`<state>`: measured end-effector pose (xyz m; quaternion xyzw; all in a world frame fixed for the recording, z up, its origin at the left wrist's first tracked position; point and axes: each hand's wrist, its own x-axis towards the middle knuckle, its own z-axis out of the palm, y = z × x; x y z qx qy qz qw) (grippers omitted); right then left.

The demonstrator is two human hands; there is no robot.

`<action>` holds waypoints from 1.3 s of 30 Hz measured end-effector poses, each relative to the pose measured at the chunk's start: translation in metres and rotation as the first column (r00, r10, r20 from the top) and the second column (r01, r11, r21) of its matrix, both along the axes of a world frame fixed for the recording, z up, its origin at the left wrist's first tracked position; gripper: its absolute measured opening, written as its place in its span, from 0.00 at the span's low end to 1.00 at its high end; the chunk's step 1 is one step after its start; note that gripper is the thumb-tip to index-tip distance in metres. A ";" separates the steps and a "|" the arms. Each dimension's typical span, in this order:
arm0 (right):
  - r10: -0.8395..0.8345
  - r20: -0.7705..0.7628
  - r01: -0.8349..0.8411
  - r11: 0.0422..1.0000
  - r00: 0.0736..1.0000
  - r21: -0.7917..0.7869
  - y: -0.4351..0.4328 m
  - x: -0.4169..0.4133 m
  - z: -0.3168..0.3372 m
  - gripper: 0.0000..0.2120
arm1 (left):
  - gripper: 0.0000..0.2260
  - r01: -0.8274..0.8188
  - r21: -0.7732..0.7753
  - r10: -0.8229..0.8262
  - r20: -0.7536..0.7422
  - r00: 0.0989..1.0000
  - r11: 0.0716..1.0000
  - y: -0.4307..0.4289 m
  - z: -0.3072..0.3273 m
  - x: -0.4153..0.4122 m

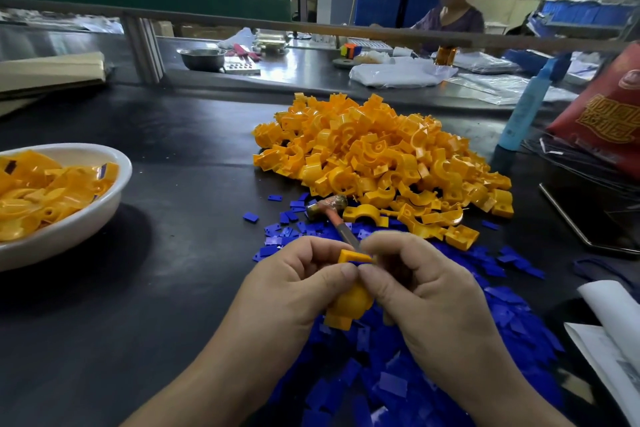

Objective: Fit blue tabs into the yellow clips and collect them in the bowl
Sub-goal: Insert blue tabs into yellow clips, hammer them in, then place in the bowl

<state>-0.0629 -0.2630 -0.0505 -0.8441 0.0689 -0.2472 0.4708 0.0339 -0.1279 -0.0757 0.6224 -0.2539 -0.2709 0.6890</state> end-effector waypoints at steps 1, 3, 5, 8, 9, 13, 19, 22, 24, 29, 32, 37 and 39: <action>-0.009 -0.013 0.009 1.000 1.000 0.029 0.000 0.000 -0.001 0.12 | 0.13 -0.003 0.005 0.003 -0.008 1.000 1.000 0.000 0.000 0.000; -0.011 -0.028 0.013 0.996 1.000 0.089 -0.002 0.001 -0.001 0.14 | 0.15 -0.008 0.007 0.008 -0.028 1.000 1.000 0.000 0.000 0.000; 0.024 -0.040 -0.017 0.986 0.999 0.168 -0.002 0.002 -0.001 0.13 | 0.16 -0.013 -0.001 0.013 -0.044 0.999 1.000 0.000 0.001 0.000; 0.078 -0.046 -0.063 0.960 0.996 0.274 -0.002 0.001 -0.001 0.10 | 0.16 -0.019 -0.003 0.019 -0.072 0.997 1.000 0.000 0.000 0.000; 0.082 -0.046 -0.066 0.955 0.996 0.288 -0.002 0.001 0.000 0.09 | 0.17 -0.020 0.000 0.020 -0.081 0.997 1.000 0.001 0.000 0.000; 0.090 -0.036 -0.073 0.939 0.995 0.335 -0.001 0.000 0.003 0.10 | 0.15 0.004 -0.001 -0.004 -0.110 0.994 1.000 0.001 0.001 -0.001; 0.124 -0.026 -0.104 0.914 0.992 0.393 -0.001 0.001 0.002 0.09 | 0.15 -0.028 0.023 0.029 -0.050 0.998 0.999 0.001 0.001 -0.004; 0.130 -0.022 -0.107 0.891 0.991 0.442 -0.001 0.001 0.001 0.08 | 0.14 -0.043 0.057 0.045 -0.031 0.999 0.997 0.000 0.002 -0.003; 0.140 -0.026 -0.115 0.891 0.990 0.439 0.001 0.002 0.001 0.07 | 0.14 -0.053 0.076 0.054 -0.002 0.999 0.996 0.001 0.005 -0.004; -0.010 -0.067 0.016 0.995 0.998 0.101 0.001 0.000 0.001 0.12 | 0.03 -0.144 0.117 0.136 0.077 0.988 0.983 0.008 0.021 -0.002; -0.231 -0.065 0.181 0.881 0.971 -0.436 -0.015 -0.001 -0.003 0.09 | 0.06 -0.417 0.229 0.364 0.242 0.900 0.879 0.024 0.025 0.028; -0.355 -0.286 0.060 0.714 0.890 -0.698 -0.030 0.003 -0.017 0.21 | 0.07 -0.529 0.552 0.269 0.484 0.833 0.645 0.042 0.011 0.062; -0.344 -0.317 0.022 0.708 0.884 -0.706 -0.025 0.005 -0.019 0.19 | 0.08 -0.536 0.642 0.160 0.549 0.821 0.548 0.044 0.005 0.068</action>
